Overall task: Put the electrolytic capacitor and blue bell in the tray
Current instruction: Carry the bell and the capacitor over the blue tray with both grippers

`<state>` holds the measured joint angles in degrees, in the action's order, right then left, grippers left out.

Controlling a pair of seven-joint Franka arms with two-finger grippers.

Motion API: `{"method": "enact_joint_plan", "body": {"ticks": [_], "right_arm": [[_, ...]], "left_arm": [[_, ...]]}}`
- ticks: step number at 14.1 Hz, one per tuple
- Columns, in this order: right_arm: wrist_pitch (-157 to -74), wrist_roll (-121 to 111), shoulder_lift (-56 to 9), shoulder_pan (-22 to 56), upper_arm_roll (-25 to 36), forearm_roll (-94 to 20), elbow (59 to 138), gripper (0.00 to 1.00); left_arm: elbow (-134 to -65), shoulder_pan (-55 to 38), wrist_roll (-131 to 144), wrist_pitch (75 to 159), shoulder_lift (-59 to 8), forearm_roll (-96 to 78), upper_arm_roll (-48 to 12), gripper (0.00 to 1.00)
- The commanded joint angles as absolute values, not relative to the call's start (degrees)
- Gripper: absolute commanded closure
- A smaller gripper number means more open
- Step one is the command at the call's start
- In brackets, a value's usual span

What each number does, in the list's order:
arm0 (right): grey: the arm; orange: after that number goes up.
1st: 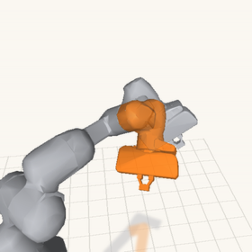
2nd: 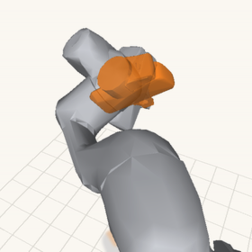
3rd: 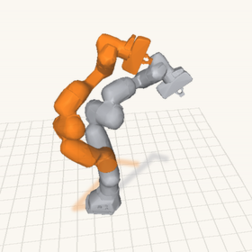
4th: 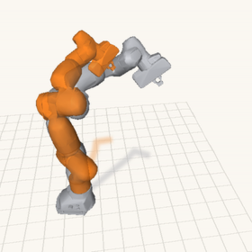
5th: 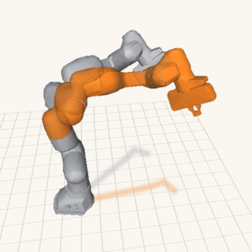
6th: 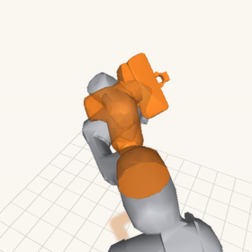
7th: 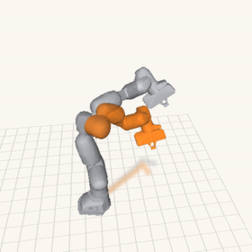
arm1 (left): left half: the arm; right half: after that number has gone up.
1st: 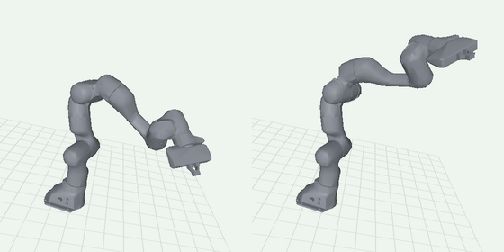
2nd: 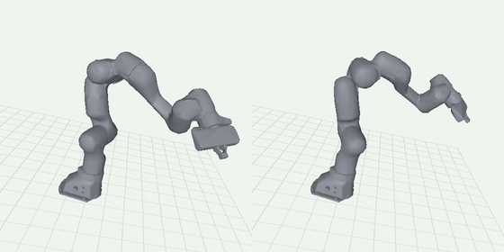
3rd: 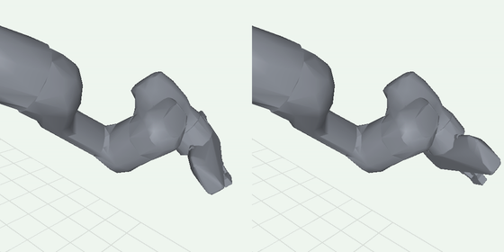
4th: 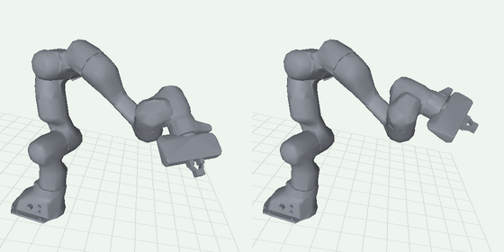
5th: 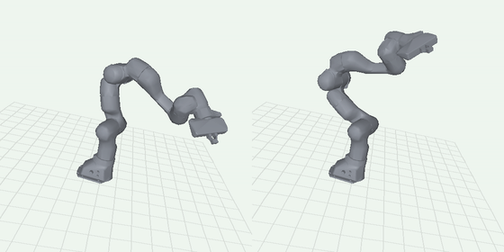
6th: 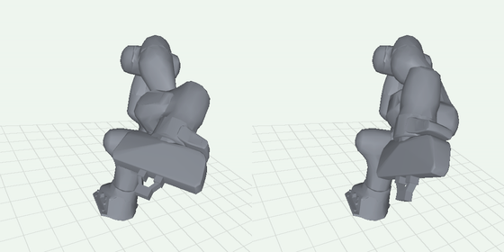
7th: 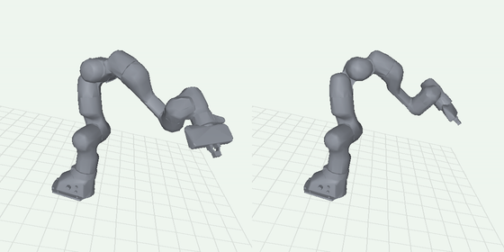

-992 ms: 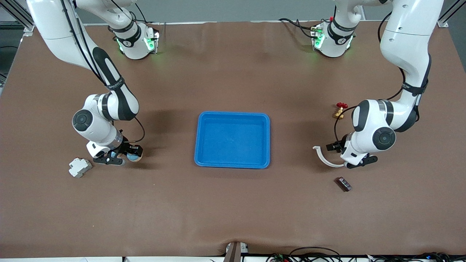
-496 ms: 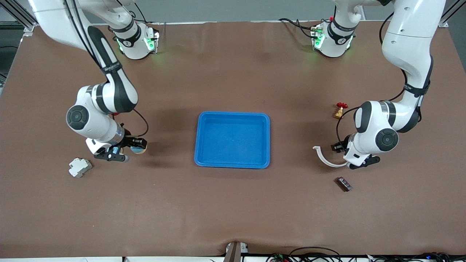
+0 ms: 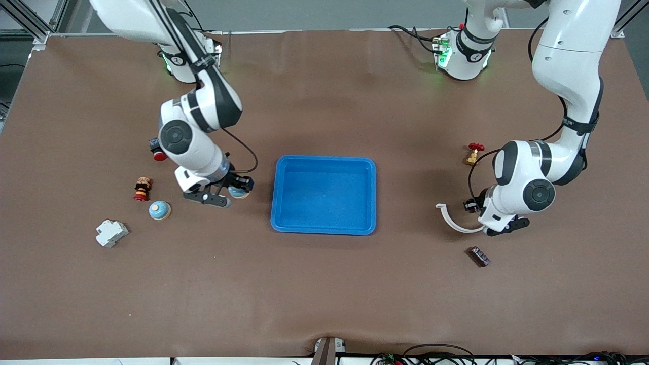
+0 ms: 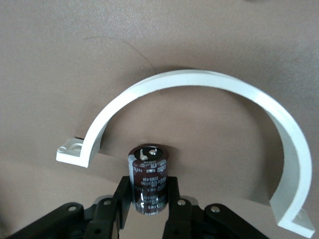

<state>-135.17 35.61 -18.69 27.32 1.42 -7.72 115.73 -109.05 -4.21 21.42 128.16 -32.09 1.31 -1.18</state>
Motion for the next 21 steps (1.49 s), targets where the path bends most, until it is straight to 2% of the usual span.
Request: {"method": "enact_joint_plan", "body": {"ticks": [1,6,8,14,21], "right_arm": [[-134.9,42.2,-18.5,31.9,2.1,-8.4,113.9,1.0],[-141.1,52.2,-22.8,38.3,2.2,-8.4,112.8,1.0],[-141.5,54.0,-25.7,39.1,2.2,-8.4,110.4,1.0],[-146.2,56.2,-32.1,40.6,2.0,-8.6,107.6,1.0],[-148.7,56.2,-37.1,41.8,2.1,-11.2,105.0,1.0]], "left_arm": [[-106.3,-4.3,22.9,126.6,-31.9,2.8,-1.4,1.0],[-92.8,-6.4,30.7,107.4,-31.4,2.0,-2.5,1.0],[-88.4,-8.3,37.5,103.2,-31.4,1.4,-3.6,1.0],[-83.5,-13.4,65.4,103.2,-31.9,-2.3,-11.3,1.0],[-83.1,-22.6,81.8,113.2,-35.2,-2.7,-11.5,1.0]]}}
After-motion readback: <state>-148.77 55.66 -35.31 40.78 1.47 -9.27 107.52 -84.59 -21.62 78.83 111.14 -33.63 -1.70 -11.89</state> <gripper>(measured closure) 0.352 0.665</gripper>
